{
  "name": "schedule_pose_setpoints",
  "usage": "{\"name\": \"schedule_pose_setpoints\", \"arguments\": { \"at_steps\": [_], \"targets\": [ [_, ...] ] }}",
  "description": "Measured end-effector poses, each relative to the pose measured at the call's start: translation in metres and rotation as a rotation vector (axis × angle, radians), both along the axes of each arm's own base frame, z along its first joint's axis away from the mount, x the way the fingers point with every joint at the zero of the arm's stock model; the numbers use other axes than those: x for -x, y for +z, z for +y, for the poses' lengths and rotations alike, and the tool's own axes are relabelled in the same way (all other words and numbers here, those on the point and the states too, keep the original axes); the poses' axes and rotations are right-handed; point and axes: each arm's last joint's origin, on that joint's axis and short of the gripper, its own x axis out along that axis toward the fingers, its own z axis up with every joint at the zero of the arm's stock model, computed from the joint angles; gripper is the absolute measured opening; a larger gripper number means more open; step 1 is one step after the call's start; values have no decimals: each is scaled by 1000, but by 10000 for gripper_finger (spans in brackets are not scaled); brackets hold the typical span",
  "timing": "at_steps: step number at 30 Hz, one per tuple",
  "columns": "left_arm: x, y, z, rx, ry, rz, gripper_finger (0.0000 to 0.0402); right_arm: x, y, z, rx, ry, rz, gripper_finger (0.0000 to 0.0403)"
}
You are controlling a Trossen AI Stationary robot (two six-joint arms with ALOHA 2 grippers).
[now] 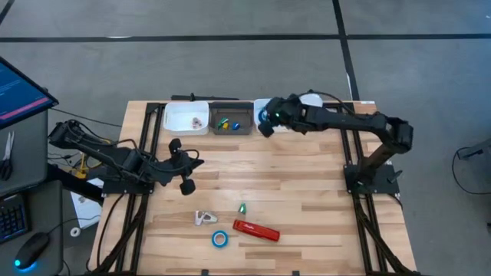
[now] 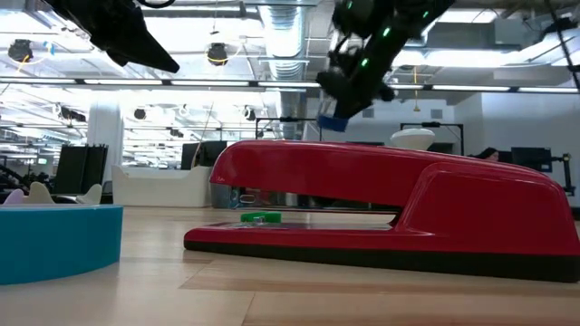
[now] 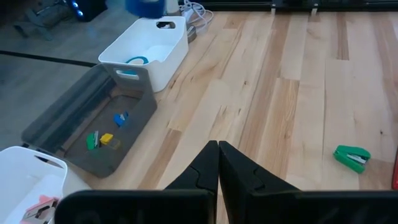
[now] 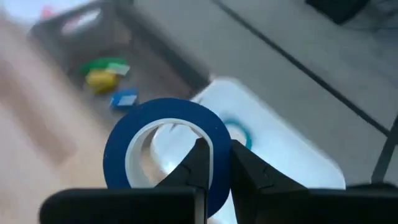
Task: Pick and place Stapler, Stapler remover, tape
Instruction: Put the blue tape into the right white bin, then put the red stapler into the black bin
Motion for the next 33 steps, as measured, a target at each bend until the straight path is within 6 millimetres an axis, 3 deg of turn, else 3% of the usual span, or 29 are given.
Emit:
{"name": "schedule_pose_setpoints", "arguments": {
  "at_steps": [8,19,26,33],
  "targets": [
    [0,0,1,-2,7,-2,3,-9,-55,-41,-63,-88,99,25],
    [0,0,1,-5,9,-2,3,-18,-108,-59,-107,-120,189,36],
    [0,0,1,-4,9,-2,3,-19,-102,-58,-83,-95,179,93],
    [0,0,1,-4,9,-3,3,-23,-62,-49,-2,-1,157,153]
  ]
}}
